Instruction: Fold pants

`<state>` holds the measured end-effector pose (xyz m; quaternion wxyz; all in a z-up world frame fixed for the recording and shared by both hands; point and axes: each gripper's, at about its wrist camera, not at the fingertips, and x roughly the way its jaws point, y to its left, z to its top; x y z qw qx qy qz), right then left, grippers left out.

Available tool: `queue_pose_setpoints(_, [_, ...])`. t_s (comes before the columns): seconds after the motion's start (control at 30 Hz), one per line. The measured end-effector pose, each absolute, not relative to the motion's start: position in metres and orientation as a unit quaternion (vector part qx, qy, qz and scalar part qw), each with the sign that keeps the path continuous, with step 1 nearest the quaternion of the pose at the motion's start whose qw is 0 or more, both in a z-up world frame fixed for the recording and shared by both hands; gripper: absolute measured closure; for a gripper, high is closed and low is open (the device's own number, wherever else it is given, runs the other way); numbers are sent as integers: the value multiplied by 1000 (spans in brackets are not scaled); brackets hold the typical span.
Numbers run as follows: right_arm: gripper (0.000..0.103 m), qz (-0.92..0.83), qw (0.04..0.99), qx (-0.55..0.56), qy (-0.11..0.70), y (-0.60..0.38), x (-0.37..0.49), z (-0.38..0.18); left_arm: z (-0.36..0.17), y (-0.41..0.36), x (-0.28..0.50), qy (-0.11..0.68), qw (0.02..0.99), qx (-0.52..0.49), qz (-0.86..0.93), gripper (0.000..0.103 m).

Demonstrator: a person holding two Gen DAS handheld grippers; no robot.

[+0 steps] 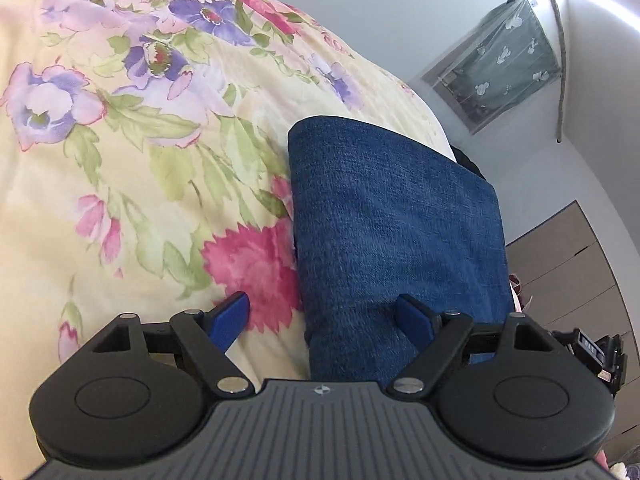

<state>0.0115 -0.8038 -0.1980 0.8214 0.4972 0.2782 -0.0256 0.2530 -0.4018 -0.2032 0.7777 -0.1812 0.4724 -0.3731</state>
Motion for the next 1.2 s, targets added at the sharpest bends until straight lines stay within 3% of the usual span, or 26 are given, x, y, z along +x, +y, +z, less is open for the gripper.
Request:
queue_pose_setpoints(0.1, [39, -10, 841, 446, 306, -815, 10, -182, -210, -401, 259, 473, 767, -199, -385, 6])
queue_pose_setpoints(0.23, [32, 24, 813, 508, 285, -841, 15, -191, -212, -410, 265, 472, 762, -206, -394, 1])
queue_pose_setpoints(0.37, [32, 45, 808, 498, 311, -843, 52, -198, -213, -416, 272, 477, 753, -211, -402, 0])
queue_pose_setpoints(0.47, [24, 86, 796, 500, 330, -835, 84, -203, -215, -419, 280, 482, 734, -241, -412, 0])
queue_pose_setpoints(0.6, [22, 97, 801, 474, 353, -811, 126, -202, -217, -434, 292, 505, 698, -281, -424, 0])
queue_pose_setpoints(0.7, [32, 87, 810, 457, 357, -803, 137, -200, -221, -442, 294, 507, 698, -271, -428, 0])
queue_pose_setpoints(0.77, [46, 79, 811, 454, 361, -805, 135, -201, -223, -442, 294, 503, 697, -274, -431, 2])
queue_pose_setpoints(0.8, [46, 79, 807, 463, 357, -808, 132, -203, -224, -441, 293, 501, 695, -280, -433, 2])
queue_pose_setpoints(0.9, [47, 72, 809, 469, 348, -809, 127, -207, -229, -435, 289, 497, 704, -282, -420, 18])
queue_pose_setpoints(0.97, [50, 63, 815, 462, 345, -806, 125, -205, -232, -432, 286, 500, 710, -277, -411, 42])
queue_pose_setpoints(1.2, [59, 43, 833, 443, 330, -793, 120, -194, -245, -408, 286, 490, 682, -349, -415, 65])
